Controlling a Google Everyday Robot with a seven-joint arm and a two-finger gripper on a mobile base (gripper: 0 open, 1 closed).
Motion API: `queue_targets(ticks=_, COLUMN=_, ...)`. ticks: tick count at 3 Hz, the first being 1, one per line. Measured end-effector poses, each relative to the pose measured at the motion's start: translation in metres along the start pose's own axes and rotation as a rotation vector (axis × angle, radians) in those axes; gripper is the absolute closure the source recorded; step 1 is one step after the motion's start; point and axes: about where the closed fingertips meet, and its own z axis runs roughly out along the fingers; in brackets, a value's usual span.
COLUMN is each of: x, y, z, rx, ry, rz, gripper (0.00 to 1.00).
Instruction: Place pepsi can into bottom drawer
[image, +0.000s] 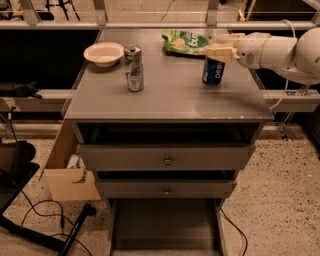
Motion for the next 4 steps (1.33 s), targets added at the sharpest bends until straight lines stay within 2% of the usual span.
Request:
queue_targets(ticks=1, x=0.000, y=0.000, z=0.000, rx=0.000, ry=0.000, rz=0.000, gripper=0.03)
queue_targets(ticks=2, x=0.000, y=0.000, z=0.000, rx=0.000, ry=0.000, rz=0.000, gripper=0.00)
queue_targets(ticks=4, x=0.049, y=0.004, z=0.014, rx=-0.009, ry=0.010, rz=0.125, gripper=0.00)
